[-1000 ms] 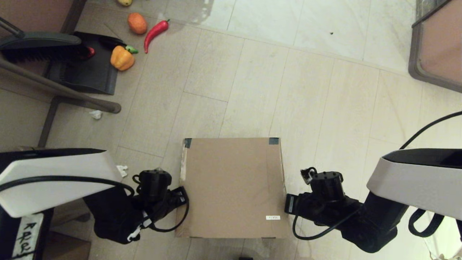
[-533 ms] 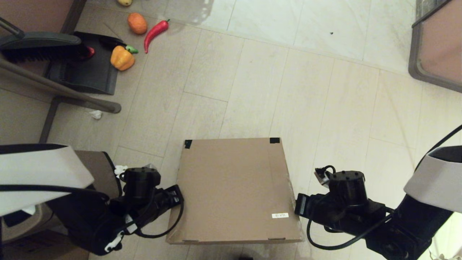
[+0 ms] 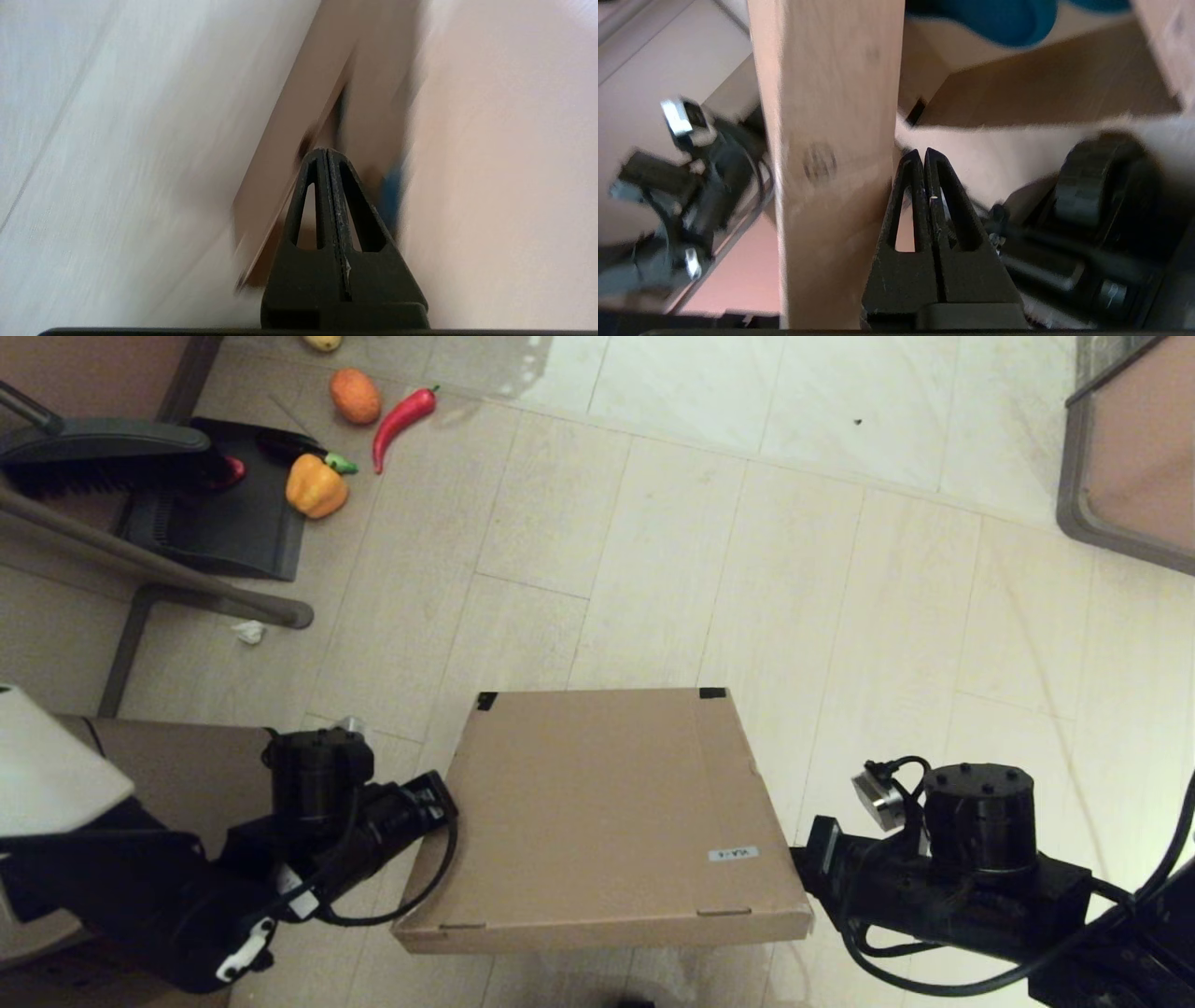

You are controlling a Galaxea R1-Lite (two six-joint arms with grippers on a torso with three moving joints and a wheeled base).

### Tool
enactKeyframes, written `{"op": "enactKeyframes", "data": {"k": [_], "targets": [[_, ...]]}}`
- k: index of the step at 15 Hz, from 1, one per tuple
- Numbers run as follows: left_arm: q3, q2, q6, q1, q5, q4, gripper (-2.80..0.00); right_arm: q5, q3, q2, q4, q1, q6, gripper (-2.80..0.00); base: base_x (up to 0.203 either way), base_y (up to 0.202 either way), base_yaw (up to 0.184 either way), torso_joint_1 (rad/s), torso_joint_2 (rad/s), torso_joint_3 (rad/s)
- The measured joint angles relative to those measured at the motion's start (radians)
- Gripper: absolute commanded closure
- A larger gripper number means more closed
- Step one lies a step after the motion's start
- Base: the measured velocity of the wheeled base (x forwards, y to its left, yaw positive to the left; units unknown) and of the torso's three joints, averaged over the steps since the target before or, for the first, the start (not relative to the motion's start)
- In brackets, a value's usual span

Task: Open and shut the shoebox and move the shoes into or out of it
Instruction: Open the shoe box

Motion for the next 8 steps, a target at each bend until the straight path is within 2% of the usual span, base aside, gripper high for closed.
{"op": "enactKeyframes", "data": {"k": [4, 8], "targets": [[-0.061, -0.086, 0.001, 0.059, 0.016, 0.091, 0.00, 0.002, 0.042, -0.050, -0.002, 0.001, 0.000, 0.00, 0.000, 0.000, 0.000, 0.000, 0.00, 0.000], [-0.066, -0.152, 0.000, 0.170, 0.019, 0.093, 0.00, 0.002, 0.039, -0.079, -0.002, 0.001, 0.001, 0.00, 0.000, 0.000, 0.000, 0.000, 0.00, 0.000]]}}
